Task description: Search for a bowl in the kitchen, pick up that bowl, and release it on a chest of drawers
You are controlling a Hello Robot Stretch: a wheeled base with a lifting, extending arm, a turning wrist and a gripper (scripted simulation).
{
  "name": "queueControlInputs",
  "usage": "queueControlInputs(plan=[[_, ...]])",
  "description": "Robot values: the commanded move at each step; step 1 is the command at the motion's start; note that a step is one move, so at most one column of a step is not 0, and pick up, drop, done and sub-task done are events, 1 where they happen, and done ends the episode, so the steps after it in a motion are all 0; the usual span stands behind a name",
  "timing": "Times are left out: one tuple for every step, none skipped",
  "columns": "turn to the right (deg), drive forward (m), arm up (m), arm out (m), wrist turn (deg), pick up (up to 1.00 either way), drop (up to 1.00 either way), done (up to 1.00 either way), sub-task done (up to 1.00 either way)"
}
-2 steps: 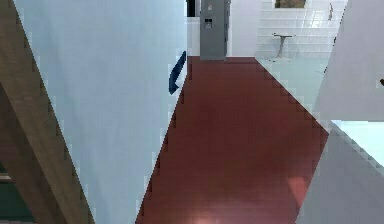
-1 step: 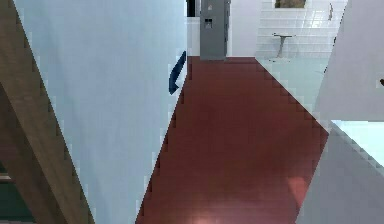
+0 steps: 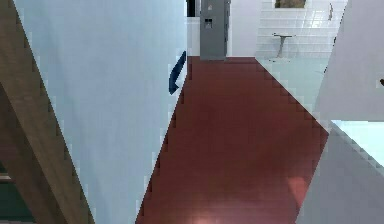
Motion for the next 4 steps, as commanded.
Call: queueControlInputs(plan=[[0.0,0.0,0.0,0.46,0.0,0.0,0.0,0.0,0.0],[0.0,0.0,0.0,0.0,45.0,0.0,0.0,0.0,0.0],[0.0,0.0,0.0,0.0,45.0,0.0,0.0,0.0,0.0],[0.0,0.0,0.0,0.0,45.0,0.0,0.0,0.0,0.0]])
